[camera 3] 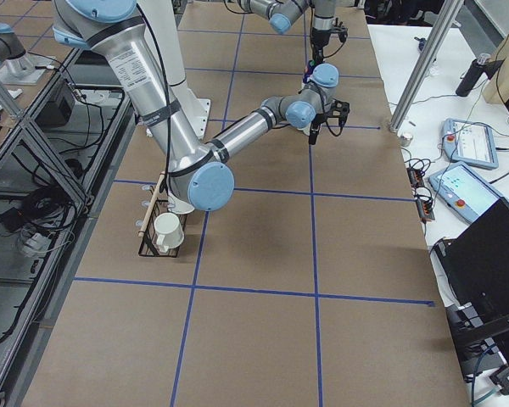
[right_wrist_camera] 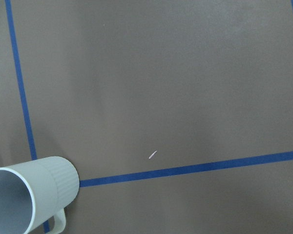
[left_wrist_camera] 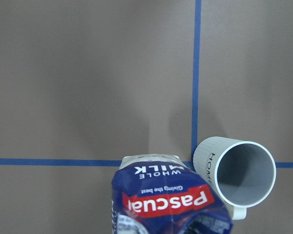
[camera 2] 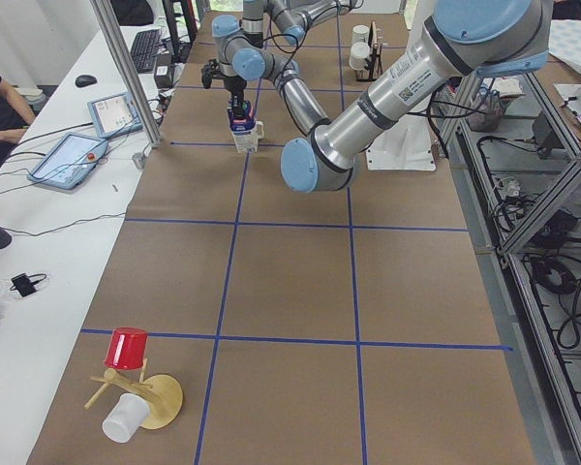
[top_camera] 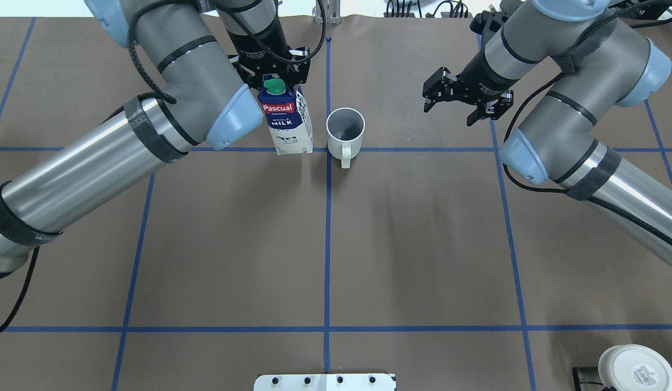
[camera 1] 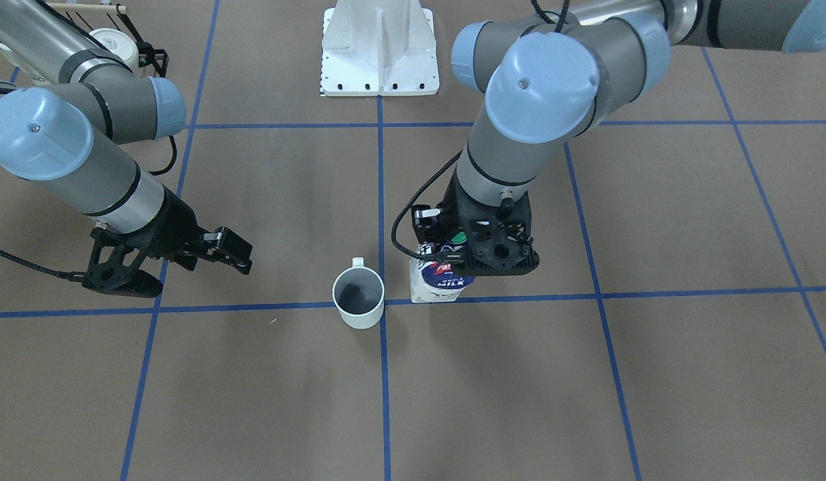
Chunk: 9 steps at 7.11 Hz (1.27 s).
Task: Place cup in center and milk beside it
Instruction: 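Carry the milk carton with the left gripper and set it beside the mug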
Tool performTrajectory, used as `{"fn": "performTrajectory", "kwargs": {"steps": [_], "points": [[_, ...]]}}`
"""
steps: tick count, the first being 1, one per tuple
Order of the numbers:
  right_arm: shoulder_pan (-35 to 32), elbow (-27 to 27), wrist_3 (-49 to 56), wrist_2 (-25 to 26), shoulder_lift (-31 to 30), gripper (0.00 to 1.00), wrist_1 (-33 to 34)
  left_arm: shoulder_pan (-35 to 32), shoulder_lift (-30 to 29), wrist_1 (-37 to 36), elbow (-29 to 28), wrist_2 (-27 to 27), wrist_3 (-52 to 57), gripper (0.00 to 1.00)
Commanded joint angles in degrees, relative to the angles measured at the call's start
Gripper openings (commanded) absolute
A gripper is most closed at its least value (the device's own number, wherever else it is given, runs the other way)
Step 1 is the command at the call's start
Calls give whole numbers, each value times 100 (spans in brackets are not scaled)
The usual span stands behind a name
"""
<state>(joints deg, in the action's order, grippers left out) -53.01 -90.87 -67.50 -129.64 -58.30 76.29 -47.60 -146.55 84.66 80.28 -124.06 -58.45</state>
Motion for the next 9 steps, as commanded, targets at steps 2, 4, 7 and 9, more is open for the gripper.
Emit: {"fn": "performTrajectory", "kwargs": {"steps": [2,4,7,9], "points": [[1,-1,0,0,2,100,0,242,-67,672,-503,339,-281,0],[1,-10,0,0,-6,100,0,251,-75,683,-522,339,-281,0],[-16,-420,200,44,-346,100,-35,295,-84,718,-426,567,-543,98],[-86,-520,773,35,-463,100,-44,217,-32,667,38,507,-528,98]]}}
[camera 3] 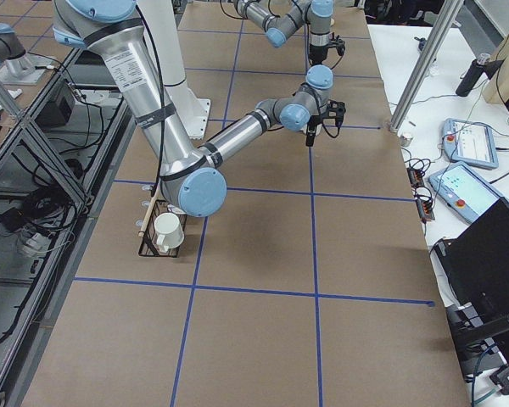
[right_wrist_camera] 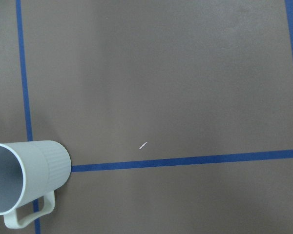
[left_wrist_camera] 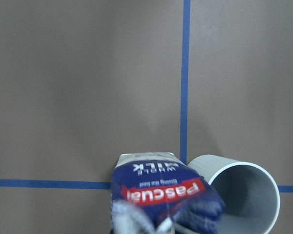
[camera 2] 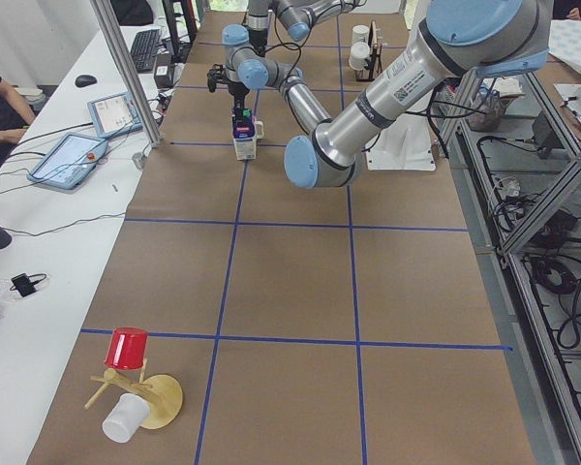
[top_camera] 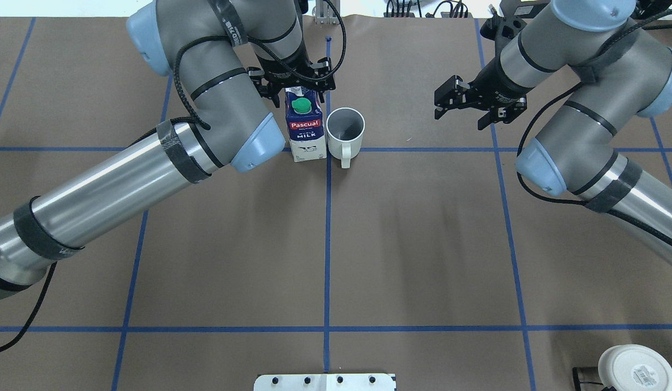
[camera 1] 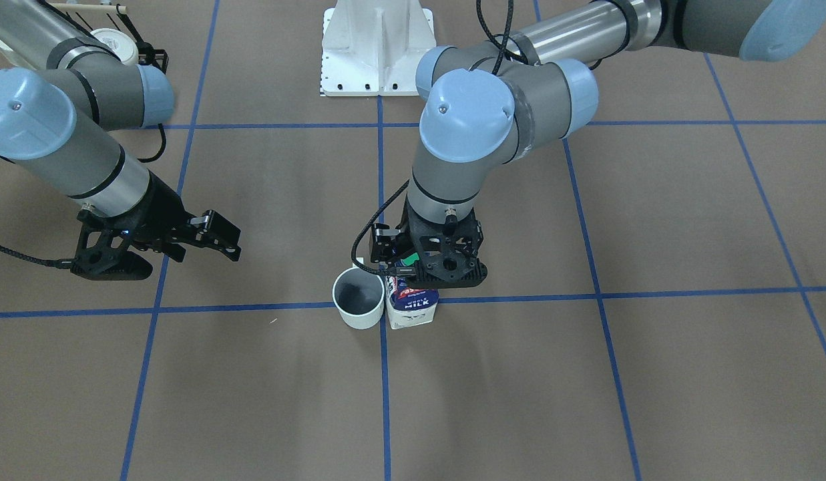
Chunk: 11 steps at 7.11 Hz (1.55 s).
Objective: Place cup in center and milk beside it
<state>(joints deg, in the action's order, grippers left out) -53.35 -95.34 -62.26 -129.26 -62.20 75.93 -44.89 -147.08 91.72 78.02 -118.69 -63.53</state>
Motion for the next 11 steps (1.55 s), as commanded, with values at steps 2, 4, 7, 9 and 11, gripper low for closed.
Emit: {"fn": "performTrajectory", "kwargs": {"steps": [2,4,7,9,11], "points": [[-201,-81,249,102,-73,100,-17,-474,213,-590,886,-477,111,98],[-219,-256,240,137,-378,100,-332,-660,2129,-585,2796,-497,1005,98],[-963,-293,955,33,-1407,100,-819,-1782,3673,-611,3184,-707,3468,98],[-1727,-301,2710,-12,-1611,100,457,-2452,4588,-506,2913,-831,4757,98],[-2395,-275,4871,120,-1593,100,2061,-3014,4697,-122,2010,-822,4823,98]]}}
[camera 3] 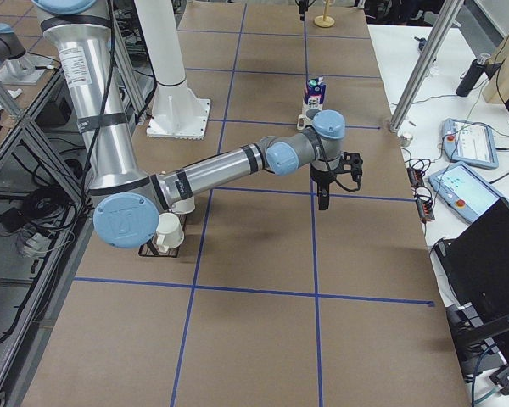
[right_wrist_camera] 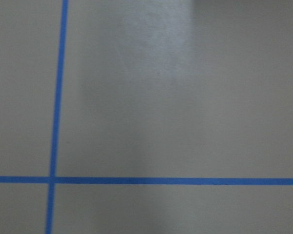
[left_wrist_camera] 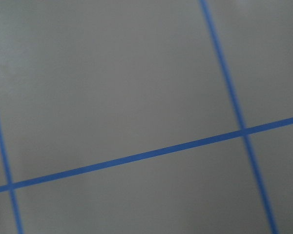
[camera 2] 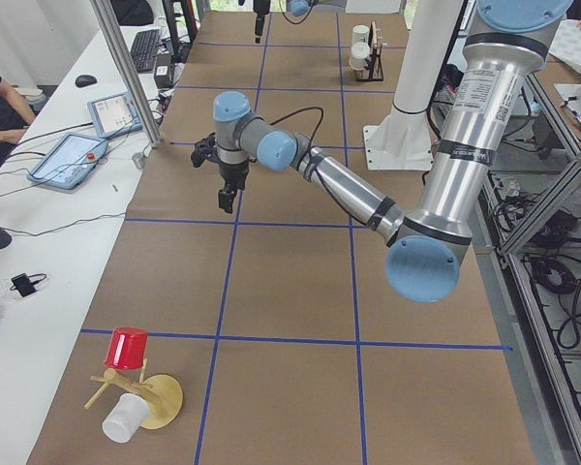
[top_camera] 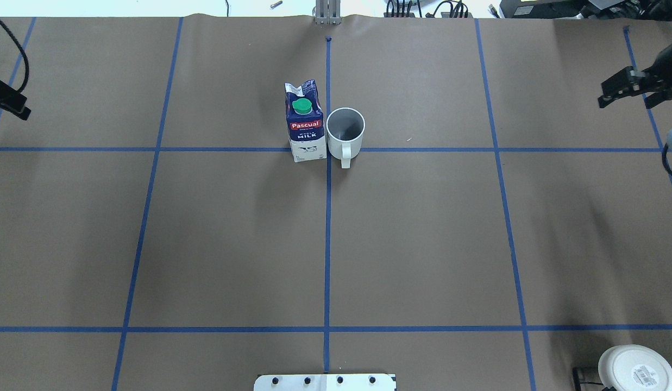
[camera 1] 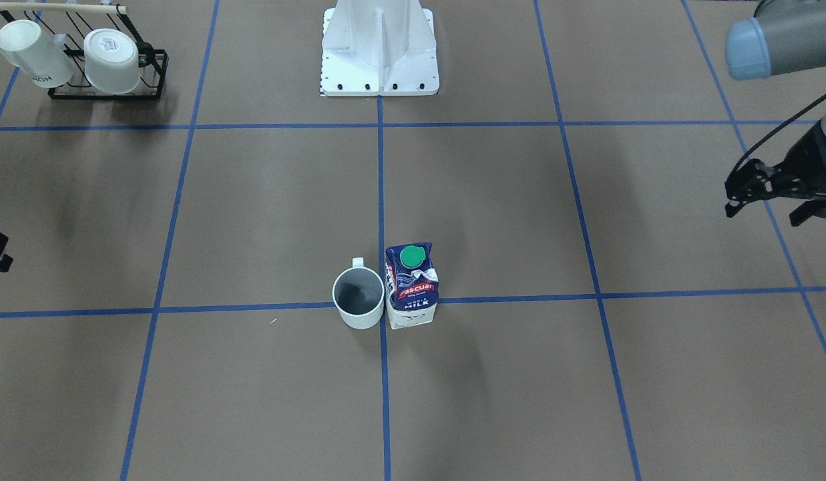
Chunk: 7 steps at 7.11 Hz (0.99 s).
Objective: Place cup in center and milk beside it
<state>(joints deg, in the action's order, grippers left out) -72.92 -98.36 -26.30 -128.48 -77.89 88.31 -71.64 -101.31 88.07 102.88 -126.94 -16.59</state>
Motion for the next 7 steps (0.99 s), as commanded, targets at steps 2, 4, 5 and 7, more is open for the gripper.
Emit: {"fn": "performTrajectory", "kwargs": {"steps": [2,4,5,7], "points": [[-1090,640,1916,-368,-156,100,1127,-1330,541,500,-1204,-41,1087,98],[-1381,906,1927,-484,-209,100,1091,-2063,603,483,-2033,-538,2001,98],[-1426,906,1927,-598,-331,100,1083,-2082,821,509,-2009,-804,2002,98],[-1575,880,1927,-625,-359,100,1083,-2074,780,510,-1957,-824,1862,98]]}}
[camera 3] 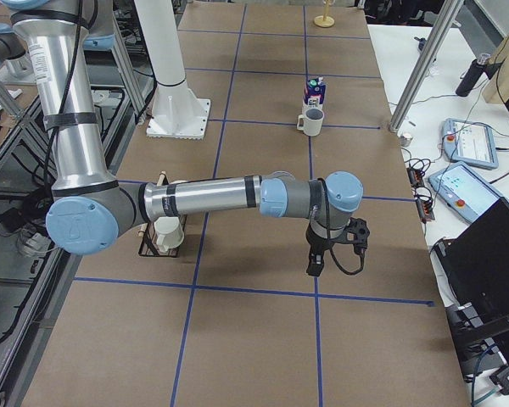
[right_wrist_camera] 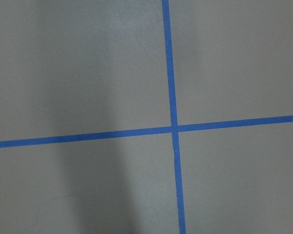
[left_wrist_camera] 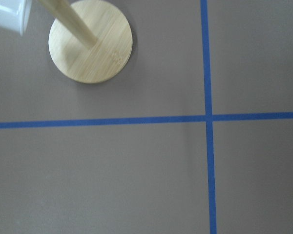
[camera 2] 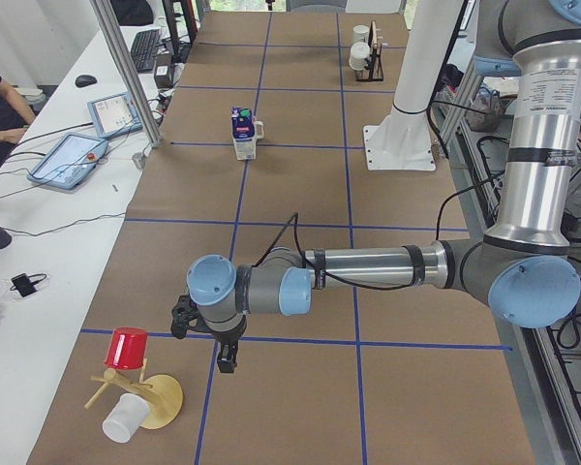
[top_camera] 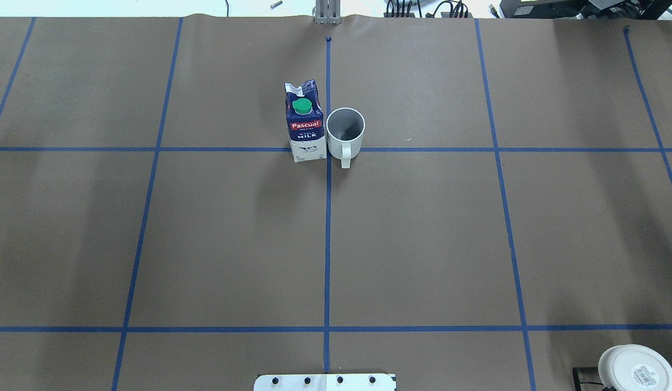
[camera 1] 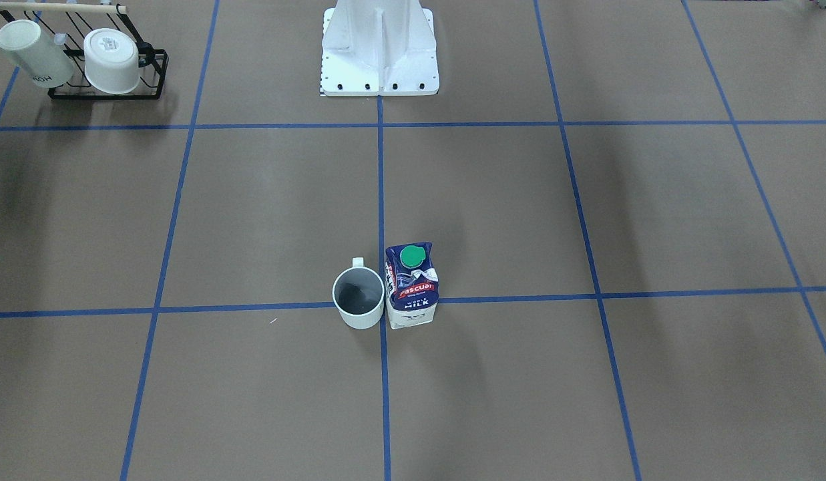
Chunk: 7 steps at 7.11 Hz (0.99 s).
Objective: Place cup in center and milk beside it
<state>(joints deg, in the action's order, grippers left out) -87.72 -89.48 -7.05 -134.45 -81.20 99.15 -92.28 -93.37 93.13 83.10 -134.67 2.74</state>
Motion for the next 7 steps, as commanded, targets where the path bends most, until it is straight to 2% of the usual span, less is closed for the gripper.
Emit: {"fn": "performTrajectory", "kwargs": {"steps": [1,2,7], "points": [[-123,10,10,-29,-45,100,-1,-1,-58,4,48,-50,-255,98],[-131,18,54,6,-158,100,-10,-1,-59,-23,205,-59,-283,98],[-219,1,538,7,-335,100,-18,-1,-50,-14,233,-59,-256,98]]}}
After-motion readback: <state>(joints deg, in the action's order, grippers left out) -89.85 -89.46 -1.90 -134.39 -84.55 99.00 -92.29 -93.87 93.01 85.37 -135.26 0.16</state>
